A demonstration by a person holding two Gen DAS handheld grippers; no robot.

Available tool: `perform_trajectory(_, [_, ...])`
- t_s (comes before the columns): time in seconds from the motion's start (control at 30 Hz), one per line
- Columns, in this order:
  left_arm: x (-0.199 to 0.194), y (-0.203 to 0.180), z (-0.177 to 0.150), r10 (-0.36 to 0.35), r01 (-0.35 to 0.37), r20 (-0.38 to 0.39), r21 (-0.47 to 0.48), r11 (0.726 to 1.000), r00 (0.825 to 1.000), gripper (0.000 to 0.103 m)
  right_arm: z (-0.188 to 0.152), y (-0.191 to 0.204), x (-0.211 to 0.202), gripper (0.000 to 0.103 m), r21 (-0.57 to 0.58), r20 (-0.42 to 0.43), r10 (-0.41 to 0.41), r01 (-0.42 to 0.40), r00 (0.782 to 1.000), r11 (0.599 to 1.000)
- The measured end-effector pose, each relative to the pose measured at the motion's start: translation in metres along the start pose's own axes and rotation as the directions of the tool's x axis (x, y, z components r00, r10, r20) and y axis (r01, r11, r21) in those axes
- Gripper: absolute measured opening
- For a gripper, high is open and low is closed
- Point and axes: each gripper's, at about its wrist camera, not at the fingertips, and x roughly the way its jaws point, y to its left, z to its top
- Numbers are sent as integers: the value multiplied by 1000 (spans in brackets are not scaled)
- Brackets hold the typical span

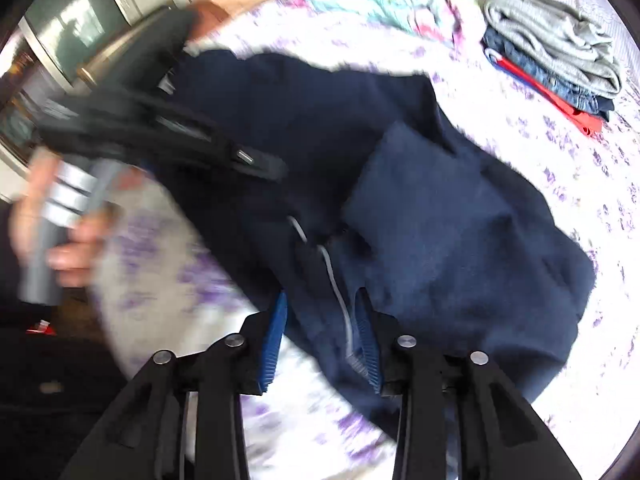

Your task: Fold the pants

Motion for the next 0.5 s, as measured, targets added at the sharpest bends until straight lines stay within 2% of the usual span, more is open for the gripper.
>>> perform_trajectory(0.07, [-3, 3, -1, -2, 2, 0, 2, 1000, 1000, 1, 5, -4, -26, 57, 25, 71, 54, -56, 996, 998])
perform_trajectory(0.13, [-2, -1, -3, -2, 2, 3, 4, 1000, 1000, 1, 14, -17, -29, 52, 54, 84, 42, -46, 996, 997])
perform_trajectory(0.17, [-2, -1, -5, -3, 3, 2, 3, 1000, 1000, 1, 21, -22, -21, 27, 53, 52, 17, -20, 999, 998])
perform_trajectory(0.2, [-3, -1, -6, -1, 1, 0, -2, 1000, 1000, 1, 26, -28, -7, 13, 56, 8, 4, -5, 1000, 998])
perform_trajectory(0.23, [-2, -3, -4, 5, -5, -5, -8, 1000, 1000, 1, 31, -35, 5, 5, 66, -16, -7, 8, 1000, 998])
perform_trajectory(0.33, [-16, -14, -7, 30, -30, -9, 20, 999, 999, 1, 49, -55, 32, 6, 99, -27, -67, 69, 997, 993])
perform_trajectory(0.4, [-28, -28, -10, 6, -7, 6, 66, 998, 1000, 1, 62, -61, 47, 6, 133, -23, -70, 72, 997, 988])
perform_trajectory(0.43, [-33, -34, -11, -1, 0, 8, 85, 996, 1000, 1, 66, -63, 61, 6, 138, -54, -77, 83, 996, 987])
perform_trajectory(0.5, [-34, -37, -12, 20, -21, 4, 87, 996, 1000, 1, 68, -68, 80, 0, 141, -82, -77, 88, 994, 986])
